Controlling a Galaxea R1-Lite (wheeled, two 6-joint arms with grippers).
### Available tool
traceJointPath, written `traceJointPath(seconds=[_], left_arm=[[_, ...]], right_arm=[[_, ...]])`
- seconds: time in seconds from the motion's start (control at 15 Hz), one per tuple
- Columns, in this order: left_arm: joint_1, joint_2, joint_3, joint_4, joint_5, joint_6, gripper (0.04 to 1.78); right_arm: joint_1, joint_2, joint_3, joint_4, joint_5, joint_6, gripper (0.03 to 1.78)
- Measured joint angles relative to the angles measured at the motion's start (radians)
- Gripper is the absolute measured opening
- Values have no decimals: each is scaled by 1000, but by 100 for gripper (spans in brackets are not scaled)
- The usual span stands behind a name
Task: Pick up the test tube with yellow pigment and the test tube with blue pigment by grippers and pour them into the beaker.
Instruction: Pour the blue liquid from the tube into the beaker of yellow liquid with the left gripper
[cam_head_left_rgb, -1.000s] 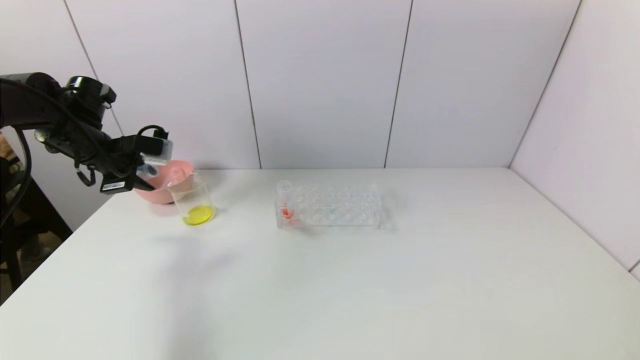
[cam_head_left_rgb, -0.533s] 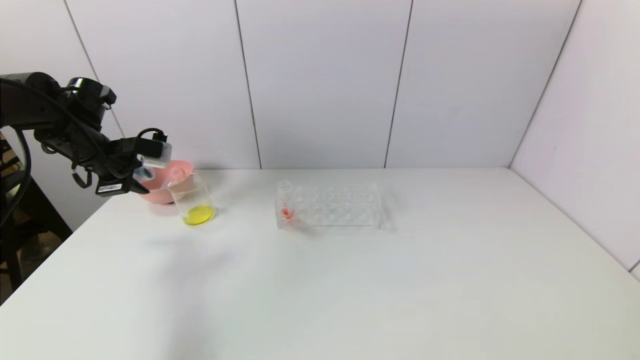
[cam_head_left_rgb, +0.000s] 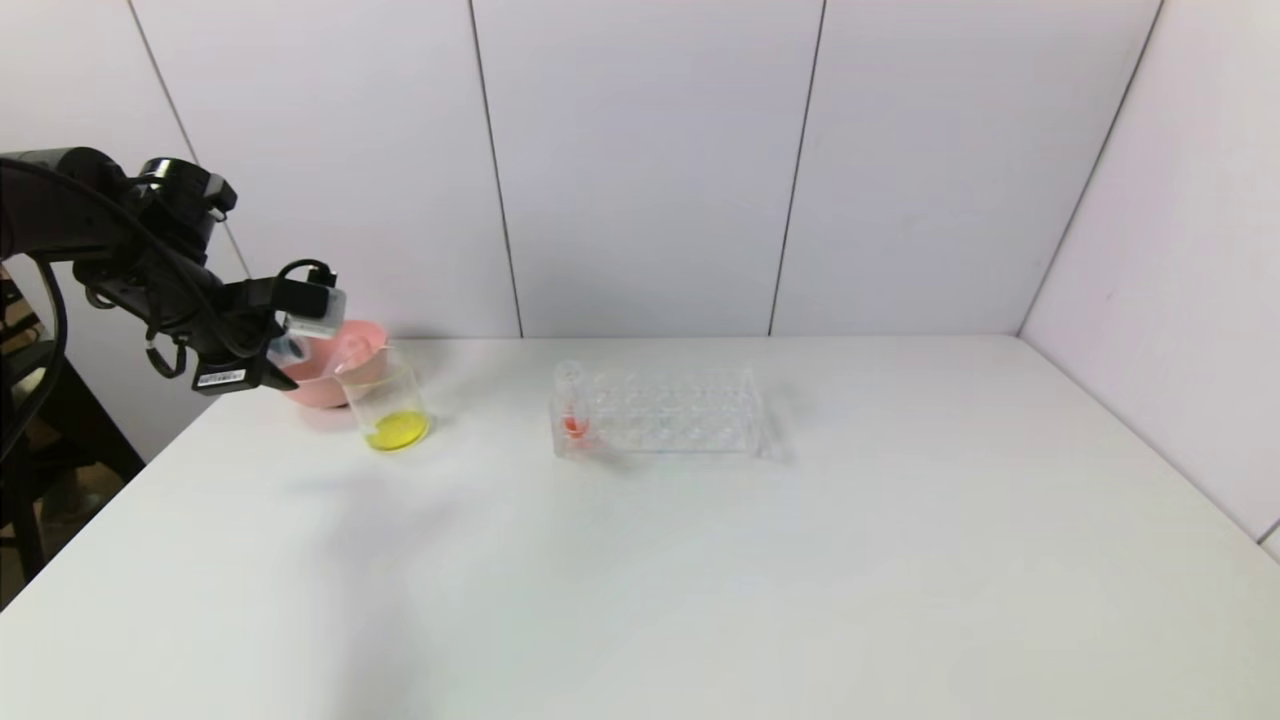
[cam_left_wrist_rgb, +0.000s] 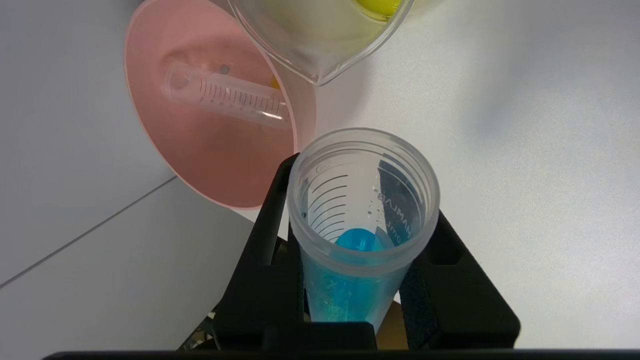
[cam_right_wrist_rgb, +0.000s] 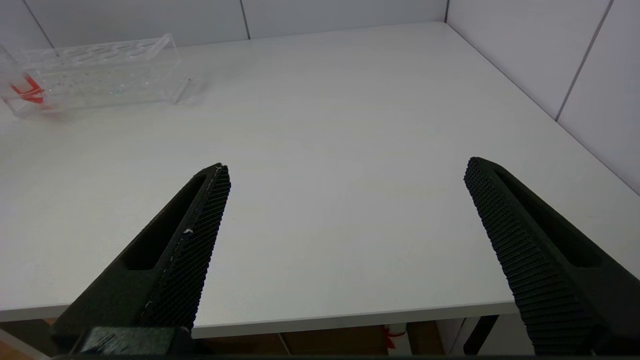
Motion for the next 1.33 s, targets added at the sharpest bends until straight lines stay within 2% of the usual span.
traceJointPath(seconds=[1.33], left_arm=[[-44,26,-3,-7,126,-44,53]], right_arm=[[0,0,0,0,0,0,171]])
